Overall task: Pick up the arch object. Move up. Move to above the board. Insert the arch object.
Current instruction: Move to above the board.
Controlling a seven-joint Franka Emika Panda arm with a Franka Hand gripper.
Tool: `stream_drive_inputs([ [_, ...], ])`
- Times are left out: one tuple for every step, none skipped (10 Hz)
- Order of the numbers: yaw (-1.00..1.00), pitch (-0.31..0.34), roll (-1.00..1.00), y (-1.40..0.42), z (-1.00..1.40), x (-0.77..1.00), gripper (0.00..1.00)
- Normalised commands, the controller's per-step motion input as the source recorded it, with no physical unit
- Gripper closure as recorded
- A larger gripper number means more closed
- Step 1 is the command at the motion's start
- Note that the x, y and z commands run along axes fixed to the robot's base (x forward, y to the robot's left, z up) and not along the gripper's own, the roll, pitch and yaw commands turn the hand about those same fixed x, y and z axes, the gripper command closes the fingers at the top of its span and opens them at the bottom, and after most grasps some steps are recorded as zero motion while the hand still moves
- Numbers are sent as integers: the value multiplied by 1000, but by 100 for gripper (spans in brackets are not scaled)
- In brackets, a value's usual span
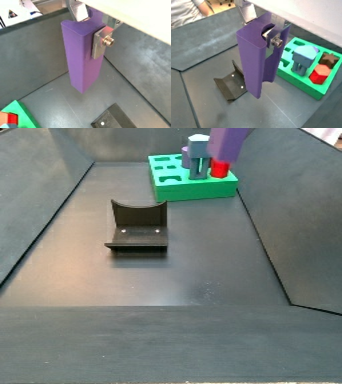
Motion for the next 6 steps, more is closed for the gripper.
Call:
stream_drive_inputs([
  [-13,100,43,-1,247,2,100],
  [-692,804,83,-1000,33,226,100],
  [-678,785,83,-1000,20,231,100],
  [-347,614,47,-1000,25,266,100],
  [-200,458,4,-1000,22,270,100],
  [-85,311,-4,-1000,28,267,100],
])
